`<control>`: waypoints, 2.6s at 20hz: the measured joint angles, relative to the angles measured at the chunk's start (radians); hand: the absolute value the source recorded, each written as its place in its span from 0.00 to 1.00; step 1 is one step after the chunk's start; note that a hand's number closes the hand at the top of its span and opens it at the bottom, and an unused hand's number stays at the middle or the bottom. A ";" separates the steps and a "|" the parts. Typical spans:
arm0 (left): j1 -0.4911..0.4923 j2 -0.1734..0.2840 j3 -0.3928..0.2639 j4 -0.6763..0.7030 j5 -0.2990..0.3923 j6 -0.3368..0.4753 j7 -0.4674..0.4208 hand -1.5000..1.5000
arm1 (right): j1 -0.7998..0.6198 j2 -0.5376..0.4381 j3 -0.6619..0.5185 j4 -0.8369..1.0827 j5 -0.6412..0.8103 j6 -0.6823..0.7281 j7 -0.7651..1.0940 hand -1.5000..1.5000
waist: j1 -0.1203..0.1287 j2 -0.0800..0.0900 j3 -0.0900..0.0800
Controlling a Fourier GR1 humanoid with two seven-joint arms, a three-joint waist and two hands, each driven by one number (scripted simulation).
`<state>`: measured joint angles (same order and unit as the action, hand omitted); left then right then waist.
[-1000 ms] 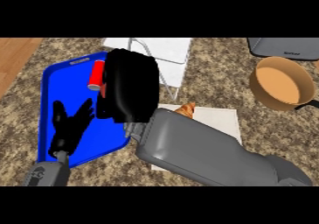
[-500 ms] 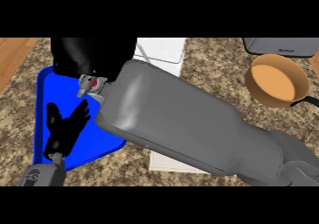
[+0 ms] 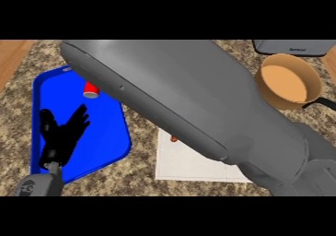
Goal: Pick the bell pepper from the placemat and place it in the tiered shelf
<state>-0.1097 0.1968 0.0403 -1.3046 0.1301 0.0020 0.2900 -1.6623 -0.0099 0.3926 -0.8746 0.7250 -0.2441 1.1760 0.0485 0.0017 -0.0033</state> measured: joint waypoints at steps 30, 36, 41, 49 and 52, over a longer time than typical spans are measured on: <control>0.004 -0.015 0.008 -0.016 -0.009 -0.005 -0.007 0.50 | -0.076 -0.006 -0.214 0.583 -0.029 -0.168 -0.384 1.00 | 0.000 0.015 0.002; 0.017 -0.019 0.009 -0.024 -0.008 -0.009 -0.010 0.50 | -0.101 -0.010 -0.236 0.623 -0.028 -0.147 -0.419 1.00 | -0.001 0.012 0.002; 0.020 -0.015 0.014 -0.026 -0.003 -0.016 -0.007 0.50 | -0.111 -0.007 -0.264 0.628 -0.036 -0.212 -0.390 0.00 | -0.001 0.012 0.002; 0.019 -0.018 0.014 -0.036 -0.006 -0.008 0.016 0.50 | -0.090 -0.007 -0.361 0.572 -0.094 -0.405 -0.417 0.00 | -0.003 0.013 0.002; 0.017 -0.016 0.024 -0.026 0.000 -0.013 0.010 0.50 | -0.074 -0.009 -0.408 0.531 -0.131 -0.463 -0.454 0.00 | -0.009 0.011 0.002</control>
<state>-0.0928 0.1812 0.0639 -1.3306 0.1304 -0.0109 0.3005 -1.7360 -0.0192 -0.0156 -0.3436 0.5942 -0.7075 0.7222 0.0398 0.0127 -0.0009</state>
